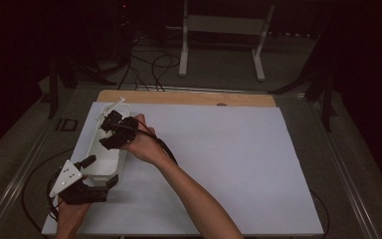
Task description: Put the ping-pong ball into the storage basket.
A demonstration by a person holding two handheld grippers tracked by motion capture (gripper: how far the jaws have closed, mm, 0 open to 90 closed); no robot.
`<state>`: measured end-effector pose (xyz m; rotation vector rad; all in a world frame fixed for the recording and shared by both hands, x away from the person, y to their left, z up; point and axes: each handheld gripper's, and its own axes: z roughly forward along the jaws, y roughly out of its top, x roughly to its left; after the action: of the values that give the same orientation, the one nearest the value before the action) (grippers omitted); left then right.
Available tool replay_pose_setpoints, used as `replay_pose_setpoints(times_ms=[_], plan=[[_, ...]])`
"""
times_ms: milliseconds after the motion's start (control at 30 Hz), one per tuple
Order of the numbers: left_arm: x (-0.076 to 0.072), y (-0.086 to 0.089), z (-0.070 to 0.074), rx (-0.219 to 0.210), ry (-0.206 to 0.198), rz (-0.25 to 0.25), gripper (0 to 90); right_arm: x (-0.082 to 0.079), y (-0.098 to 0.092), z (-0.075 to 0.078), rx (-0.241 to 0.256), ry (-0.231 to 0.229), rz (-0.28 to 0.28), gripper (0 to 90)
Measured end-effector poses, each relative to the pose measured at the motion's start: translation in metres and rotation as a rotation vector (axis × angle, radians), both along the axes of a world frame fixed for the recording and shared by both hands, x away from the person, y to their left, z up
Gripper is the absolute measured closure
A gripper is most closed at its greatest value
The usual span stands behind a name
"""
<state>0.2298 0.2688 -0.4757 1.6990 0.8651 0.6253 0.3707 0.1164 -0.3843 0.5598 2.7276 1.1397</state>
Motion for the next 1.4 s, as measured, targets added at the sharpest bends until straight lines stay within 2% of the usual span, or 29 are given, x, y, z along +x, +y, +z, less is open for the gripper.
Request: replay_pose_setpoints(times_ms=[1033,1067,1133,1167,1267,1400], plan=[[-0.0005,0.0006,0.0008,-0.005,-0.002,0.001,0.0,0.0045,0.0086,-0.0066,-0.017,0.022,-0.016,49.9],[-0.0005,0.0007,0.0009,-0.004,-0.003,0.001,0.0,0.0054,0.0086,-0.0068,-0.017,0.030,-0.019,46.9],[-0.0004,0.0007,0.0009,-0.004,-0.003,0.001,0.0,0.0070,0.0091,-0.0082,-0.010,0.065,-0.014,22.8],[-0.0004,0.0006,0.0008,-0.004,-0.002,0.001,0.0,0.0068,0.0091,-0.0084,-0.014,0.058,-0.032,14.9],[-0.0004,0.0002,0.0008,-0.005,-0.002,0.001,0.0,0.0083,0.0076,-0.0089,0.000,0.071,-0.045,12.5],[-0.0003,0.0005,0.0008,-0.005,-0.002,0.001,0.0,0.0079,0.0070,-0.0078,-0.004,0.057,-0.051,12.0]])
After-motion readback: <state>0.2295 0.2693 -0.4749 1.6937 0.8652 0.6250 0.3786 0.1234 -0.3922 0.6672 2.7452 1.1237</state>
